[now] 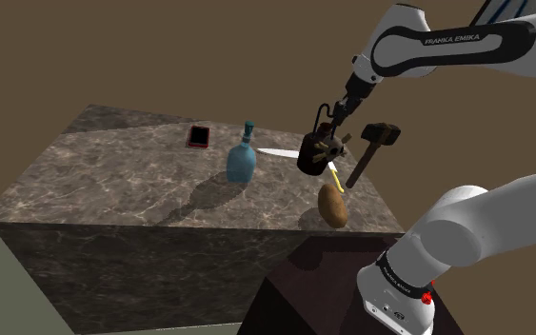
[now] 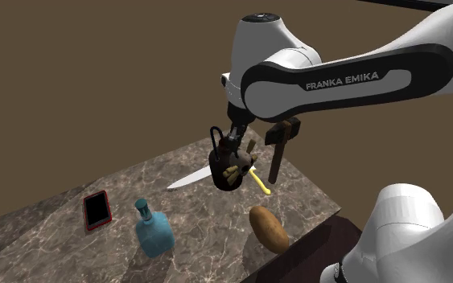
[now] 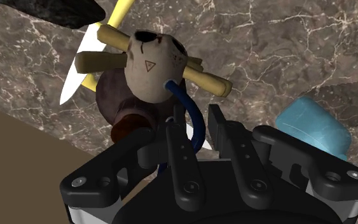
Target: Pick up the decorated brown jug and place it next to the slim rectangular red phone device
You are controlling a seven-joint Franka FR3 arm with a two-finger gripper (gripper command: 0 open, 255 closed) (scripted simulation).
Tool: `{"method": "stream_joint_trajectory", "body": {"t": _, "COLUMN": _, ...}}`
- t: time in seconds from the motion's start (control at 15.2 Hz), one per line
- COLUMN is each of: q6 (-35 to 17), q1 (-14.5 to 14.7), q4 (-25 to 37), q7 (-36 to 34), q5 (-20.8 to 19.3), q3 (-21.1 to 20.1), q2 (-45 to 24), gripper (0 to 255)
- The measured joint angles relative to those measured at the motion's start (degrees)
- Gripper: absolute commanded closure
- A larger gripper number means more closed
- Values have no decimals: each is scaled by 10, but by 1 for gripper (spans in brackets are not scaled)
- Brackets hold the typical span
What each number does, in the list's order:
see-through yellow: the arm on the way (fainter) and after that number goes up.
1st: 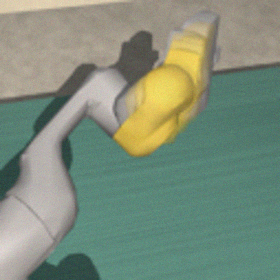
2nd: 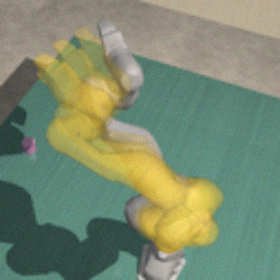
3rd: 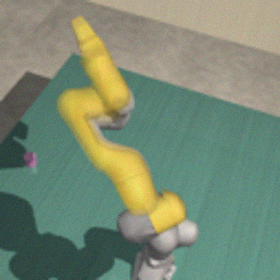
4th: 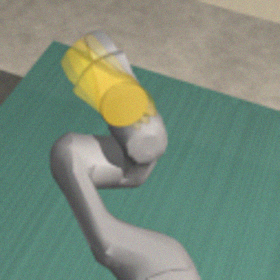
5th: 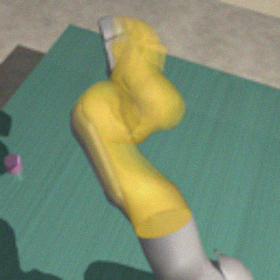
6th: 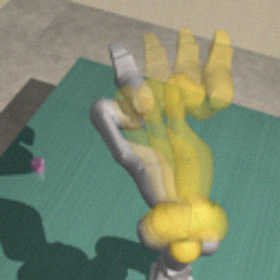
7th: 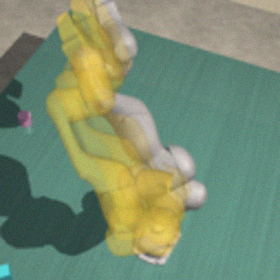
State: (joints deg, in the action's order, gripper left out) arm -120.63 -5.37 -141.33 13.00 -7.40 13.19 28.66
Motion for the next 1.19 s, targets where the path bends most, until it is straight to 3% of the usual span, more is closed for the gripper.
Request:
{"method": "stream_joint_trajectory", "body": {"t": 0.46, "q6": 4, "q1": 0, "q4": 3, "q7": 0, "q5": 0, "q3": 0, "q2": 0, "gripper": 255}}
{"method": "stream_joint_trajectory", "body": {"t": 1.19, "q6": 87, "q1": 3, "q4": 73, "q7": 1, "q5": 5, "q3": -8, "q2": 12, "gripper": 255}}
